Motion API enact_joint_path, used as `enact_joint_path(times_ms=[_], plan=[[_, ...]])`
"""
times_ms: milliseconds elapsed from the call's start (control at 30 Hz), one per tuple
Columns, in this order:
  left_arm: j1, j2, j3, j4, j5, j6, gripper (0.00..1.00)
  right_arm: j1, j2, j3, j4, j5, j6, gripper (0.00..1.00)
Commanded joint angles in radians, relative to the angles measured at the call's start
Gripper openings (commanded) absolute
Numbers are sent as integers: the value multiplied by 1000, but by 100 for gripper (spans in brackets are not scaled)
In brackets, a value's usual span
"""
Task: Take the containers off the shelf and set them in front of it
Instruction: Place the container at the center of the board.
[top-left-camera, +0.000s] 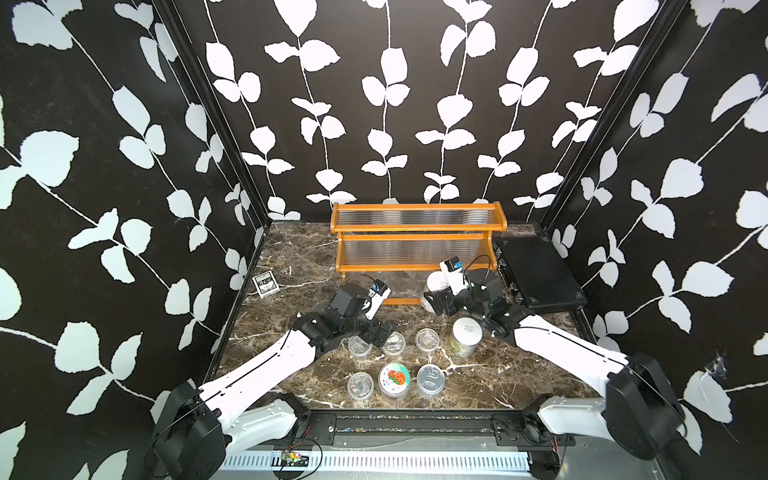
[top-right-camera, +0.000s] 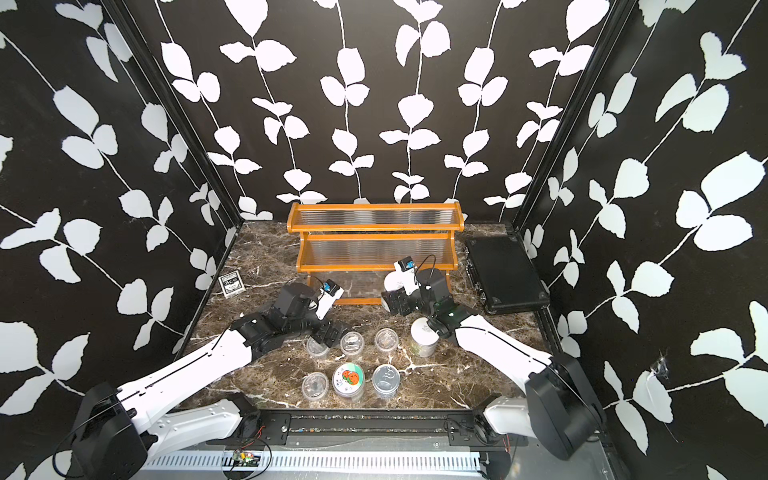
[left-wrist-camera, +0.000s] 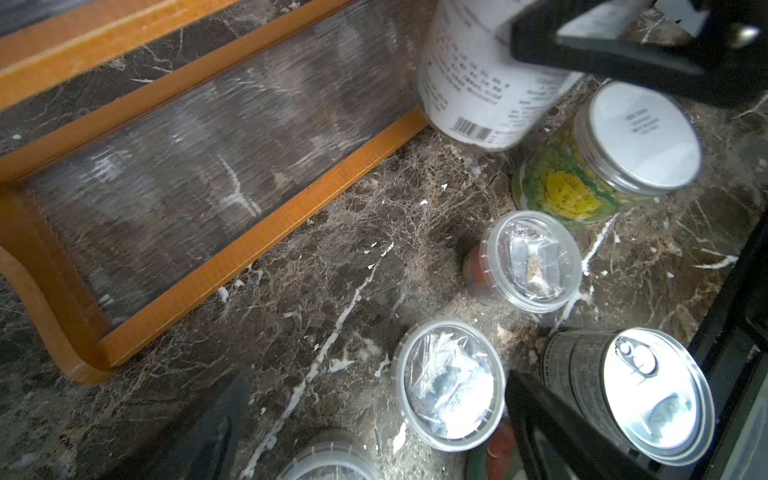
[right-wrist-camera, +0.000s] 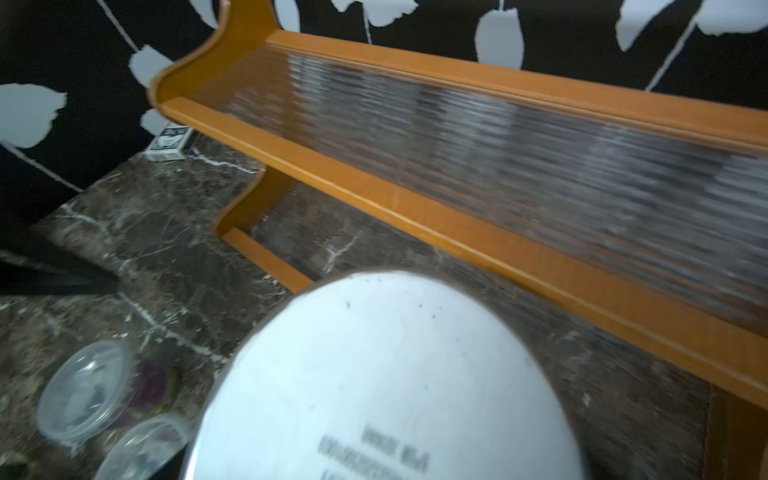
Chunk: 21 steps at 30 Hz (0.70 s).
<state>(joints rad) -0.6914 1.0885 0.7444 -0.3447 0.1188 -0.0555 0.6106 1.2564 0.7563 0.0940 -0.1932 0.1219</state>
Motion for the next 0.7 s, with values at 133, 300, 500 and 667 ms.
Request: enact_joint_path(times_ms=[133, 300, 500, 667], plan=[[35, -62, 47, -77, -34, 41, 99, 111, -212, 5, -225, -10, -74, 68], [43, -62, 65, -86, -29, 47, 99, 216, -381, -36, -393, 98, -69, 68], [48, -27, 93, -88, -7, 58, 99, 357, -537, -45, -592, 239, 45, 68], [49, -18, 106, -59, 43, 47, 99, 514, -604, -42, -730, 383, 160, 68]])
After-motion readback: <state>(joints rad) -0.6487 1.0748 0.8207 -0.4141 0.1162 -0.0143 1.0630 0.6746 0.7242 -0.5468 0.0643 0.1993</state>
